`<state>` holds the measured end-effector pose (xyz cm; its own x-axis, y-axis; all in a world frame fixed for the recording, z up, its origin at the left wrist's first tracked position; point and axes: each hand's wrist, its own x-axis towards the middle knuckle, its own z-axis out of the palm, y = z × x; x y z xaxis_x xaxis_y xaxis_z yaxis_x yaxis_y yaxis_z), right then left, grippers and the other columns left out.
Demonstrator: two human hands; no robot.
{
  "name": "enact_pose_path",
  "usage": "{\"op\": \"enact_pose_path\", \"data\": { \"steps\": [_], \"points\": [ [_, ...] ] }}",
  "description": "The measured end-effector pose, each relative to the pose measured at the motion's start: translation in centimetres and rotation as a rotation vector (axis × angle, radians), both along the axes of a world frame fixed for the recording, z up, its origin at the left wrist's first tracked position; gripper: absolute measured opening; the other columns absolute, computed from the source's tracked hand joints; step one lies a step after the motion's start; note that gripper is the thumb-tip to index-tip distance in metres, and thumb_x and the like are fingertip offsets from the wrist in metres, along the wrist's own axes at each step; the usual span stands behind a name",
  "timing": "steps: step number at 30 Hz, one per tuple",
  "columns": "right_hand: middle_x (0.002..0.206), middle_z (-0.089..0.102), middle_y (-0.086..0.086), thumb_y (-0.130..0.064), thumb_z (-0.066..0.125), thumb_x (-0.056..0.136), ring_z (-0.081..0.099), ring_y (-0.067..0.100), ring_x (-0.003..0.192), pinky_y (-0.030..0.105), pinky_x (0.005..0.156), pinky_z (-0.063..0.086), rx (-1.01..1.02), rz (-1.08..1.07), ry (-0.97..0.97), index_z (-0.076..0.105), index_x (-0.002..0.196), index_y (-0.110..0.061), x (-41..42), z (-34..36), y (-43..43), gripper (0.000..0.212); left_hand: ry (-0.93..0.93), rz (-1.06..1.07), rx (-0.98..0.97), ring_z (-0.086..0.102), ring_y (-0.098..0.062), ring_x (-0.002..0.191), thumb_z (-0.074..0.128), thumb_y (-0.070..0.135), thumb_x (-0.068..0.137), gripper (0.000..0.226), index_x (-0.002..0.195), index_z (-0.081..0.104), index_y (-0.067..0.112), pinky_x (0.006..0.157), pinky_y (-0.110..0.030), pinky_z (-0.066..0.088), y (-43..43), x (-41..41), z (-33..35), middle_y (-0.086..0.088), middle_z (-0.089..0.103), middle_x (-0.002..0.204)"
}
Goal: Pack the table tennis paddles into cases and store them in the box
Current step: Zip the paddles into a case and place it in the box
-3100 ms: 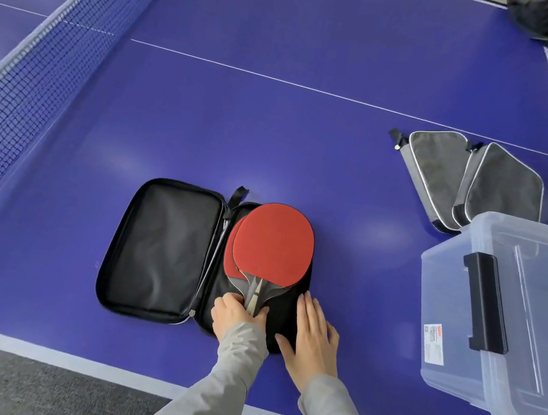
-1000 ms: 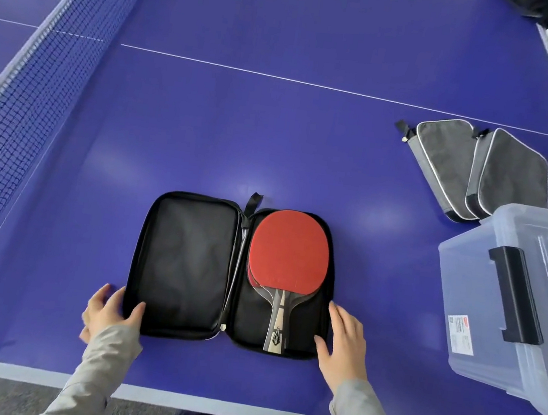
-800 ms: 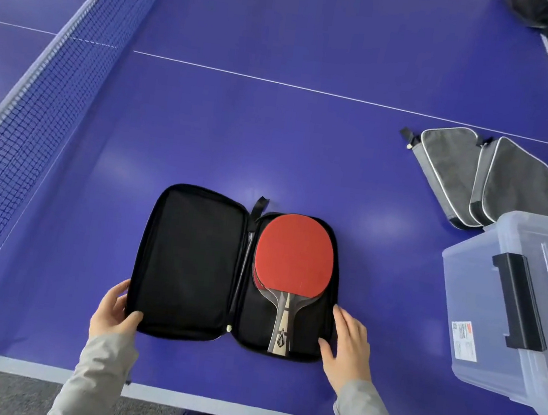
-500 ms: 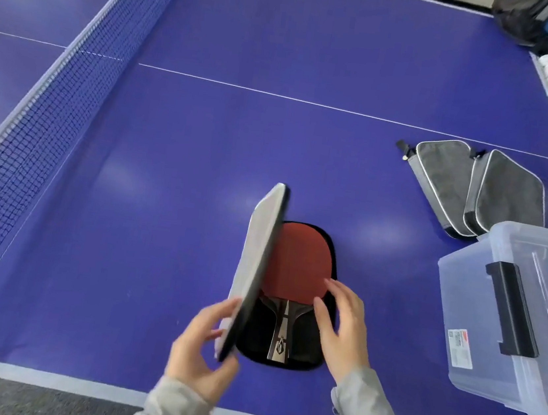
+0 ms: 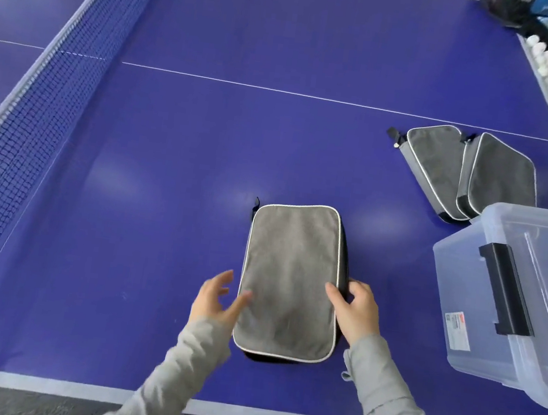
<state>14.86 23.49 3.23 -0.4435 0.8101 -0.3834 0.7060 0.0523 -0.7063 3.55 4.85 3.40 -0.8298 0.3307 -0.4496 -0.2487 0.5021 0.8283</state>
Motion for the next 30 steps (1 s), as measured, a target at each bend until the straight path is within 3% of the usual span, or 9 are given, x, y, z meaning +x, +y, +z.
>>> {"op": "enact_pose_path", "data": {
  "steps": [2,5,6,9,10,13,18,22,30],
  "points": [
    [0.11,0.054,0.017,-0.023,0.064,0.088,0.054,0.032,0.102,0.026,0.079,0.034,-0.084,-0.023,-0.08,0.062,0.088,-0.002,0.4,-1.5,0.2,0.021,-0.124,0.039,-0.077,0.05,-0.015,0.114,0.07,0.026,0.083,0.055,0.132,0.046,0.02,0.092,-0.038,0.048,0.8,-2.1,-1.4,0.002,0.05,0.131],
    [0.109,0.053,0.019,-0.027,0.06,0.091,0.053,0.035,0.103,0.031,0.081,0.036,-0.162,-0.02,-0.155,0.053,0.085,-0.005,0.5,-3.2,0.2,0.024,-0.291,0.04,-0.058,0.051,-0.023,0.117,0.068,0.03,0.084,0.063,0.139,0.039,0.019,0.069,-0.033,0.05,2.3,-3.9,-2.9,0.001,0.048,0.133],
    [0.112,0.054,0.018,-0.027,0.06,0.091,0.053,0.034,0.105,0.032,0.083,0.038,-0.179,-0.033,-0.161,0.054,0.093,-0.003,0.5,-3.5,0.2,0.025,-0.338,0.046,-0.042,0.053,-0.025,0.115,0.067,0.03,0.084,0.063,0.139,0.039,0.017,0.07,-0.032,0.048,2.8,-4.3,-3.3,-0.001,0.049,0.133],
    [0.123,0.053,0.014,-0.022,0.062,0.09,0.053,0.03,0.11,0.031,0.091,0.039,-0.211,-0.096,-0.088,0.046,0.127,-0.008,0.4,-3.6,0.0,0.043,-0.446,0.078,-0.008,0.055,-0.025,0.107,0.069,0.028,0.084,0.064,0.138,0.038,0.012,0.089,-0.042,0.049,4.0,-5.1,-4.5,-0.007,0.053,0.129],
    [0.125,0.052,0.013,-0.02,0.061,0.09,0.053,0.029,0.111,0.03,0.092,0.039,-0.215,-0.099,-0.063,0.042,0.133,-0.011,0.4,-3.5,0.0,0.048,-0.465,0.073,-0.016,0.056,-0.025,0.104,0.07,0.027,0.083,0.064,0.137,0.039,0.012,0.088,-0.041,0.049,4.4,-5.3,-4.7,-0.007,0.055,0.127],
    [0.128,0.051,0.013,-0.017,0.056,0.093,0.052,0.027,0.113,0.03,0.095,0.039,-0.227,-0.078,-0.056,0.04,0.138,-0.013,0.4,-3.6,-0.1,0.048,-0.449,0.038,-0.058,0.059,-0.026,0.096,0.074,0.025,0.079,0.061,0.131,0.046,0.009,0.078,-0.035,0.048,5.1,-5.6,-5.4,-0.01,0.059,0.118],
    [0.13,0.052,0.012,-0.016,0.049,0.096,0.053,0.024,0.112,0.029,0.094,0.039,-0.264,-0.07,-0.036,0.045,0.137,-0.014,0.7,-3.9,0.1,0.041,-0.497,0.019,-0.058,0.066,-0.028,0.089,0.083,0.024,0.068,0.052,0.111,0.058,0.01,0.083,-0.042,0.055,4.9,-6.0,-5.9,-0.011,0.067,0.101],
    [0.138,0.047,0.008,-0.016,0.044,0.098,0.049,0.024,0.121,0.033,0.102,0.038,-0.256,-0.053,-0.058,0.041,0.14,-0.015,0.9,-4.3,0.6,0.042,-0.559,-0.004,0.01,0.067,-0.015,0.062,0.084,0.02,0.066,0.033,0.088,0.06,0.014,0.046,-0.022,0.05,5.3,-5.8,-5.3,-0.005,0.068,0.082],
    [0.141,0.046,0.007,-0.016,0.042,0.099,0.045,0.025,0.128,0.033,0.104,0.035,-0.229,-0.085,-0.073,0.04,0.141,-0.018,1.4,-4.9,1.2,0.042,-0.57,-0.014,0.019,0.063,-0.017,0.058,0.083,0.017,0.067,0.041,0.095,0.055,0.006,0.039,-0.02,0.046,6.1,-4.8,-4.8,-0.007,0.064,0.079]
  ]
}}
